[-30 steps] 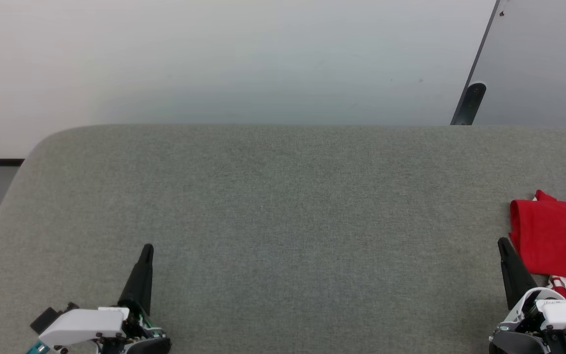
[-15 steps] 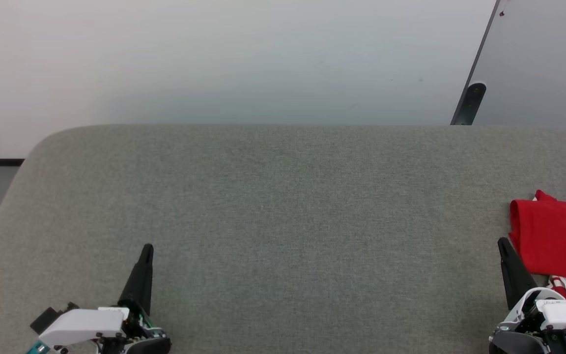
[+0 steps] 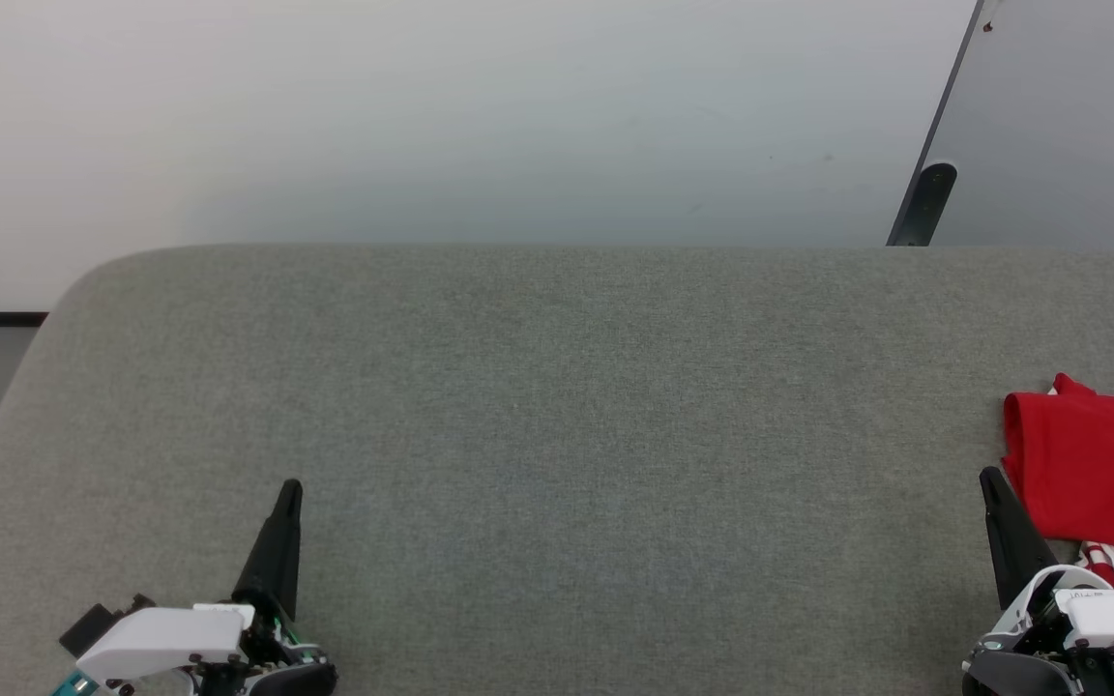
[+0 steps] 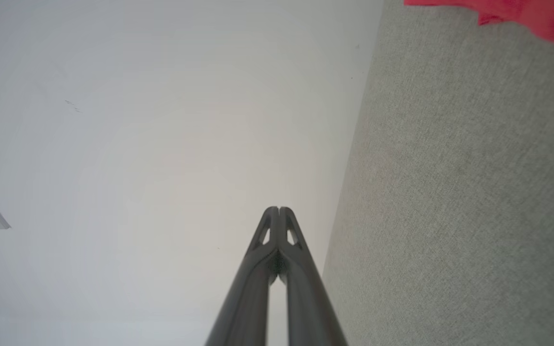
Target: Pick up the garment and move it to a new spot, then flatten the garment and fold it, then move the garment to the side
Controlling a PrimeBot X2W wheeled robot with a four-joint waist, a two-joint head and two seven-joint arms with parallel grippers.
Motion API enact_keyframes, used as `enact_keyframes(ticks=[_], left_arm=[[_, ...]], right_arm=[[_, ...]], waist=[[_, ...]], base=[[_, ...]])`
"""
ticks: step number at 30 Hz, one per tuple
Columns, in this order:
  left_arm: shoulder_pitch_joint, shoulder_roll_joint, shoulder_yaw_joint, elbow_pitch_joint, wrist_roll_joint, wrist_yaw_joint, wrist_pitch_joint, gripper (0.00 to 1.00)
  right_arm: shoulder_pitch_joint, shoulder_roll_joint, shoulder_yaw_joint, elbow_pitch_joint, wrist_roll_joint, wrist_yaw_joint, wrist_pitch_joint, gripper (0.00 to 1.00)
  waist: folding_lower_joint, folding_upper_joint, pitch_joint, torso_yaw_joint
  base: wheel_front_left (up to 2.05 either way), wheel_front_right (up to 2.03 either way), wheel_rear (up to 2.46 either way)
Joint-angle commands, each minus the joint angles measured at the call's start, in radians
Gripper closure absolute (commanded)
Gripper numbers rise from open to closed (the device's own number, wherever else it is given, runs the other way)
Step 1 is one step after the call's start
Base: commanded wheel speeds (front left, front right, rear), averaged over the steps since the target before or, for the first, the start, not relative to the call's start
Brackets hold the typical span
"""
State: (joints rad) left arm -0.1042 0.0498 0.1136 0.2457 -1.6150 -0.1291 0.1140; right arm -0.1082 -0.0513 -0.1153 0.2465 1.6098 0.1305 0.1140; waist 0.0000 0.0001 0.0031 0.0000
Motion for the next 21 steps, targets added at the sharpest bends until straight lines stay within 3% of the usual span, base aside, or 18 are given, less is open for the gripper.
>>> enact_keyframes(ticks=[1,21], left_arm=[[-0.011,-0.001,0.003,0.002,0.003,-0.005,0.002,1.00],[-0.011,-0.001,0.004,0.002,0.004,-0.005,0.002,1.00]], right_arm=[[-0.003,0.004,0.004,0.000,0.006,0.000,-0.003,1.00],[-0.003,0.004,0.004,0.000,0.006,0.000,-0.003,1.00]], waist=[[0.0000,-0.0001,0.000,0.000],[0.0000,-0.0001,0.000,0.000]], base=[[0.00,0.00,0.00],[0.00,0.00,0.00]])
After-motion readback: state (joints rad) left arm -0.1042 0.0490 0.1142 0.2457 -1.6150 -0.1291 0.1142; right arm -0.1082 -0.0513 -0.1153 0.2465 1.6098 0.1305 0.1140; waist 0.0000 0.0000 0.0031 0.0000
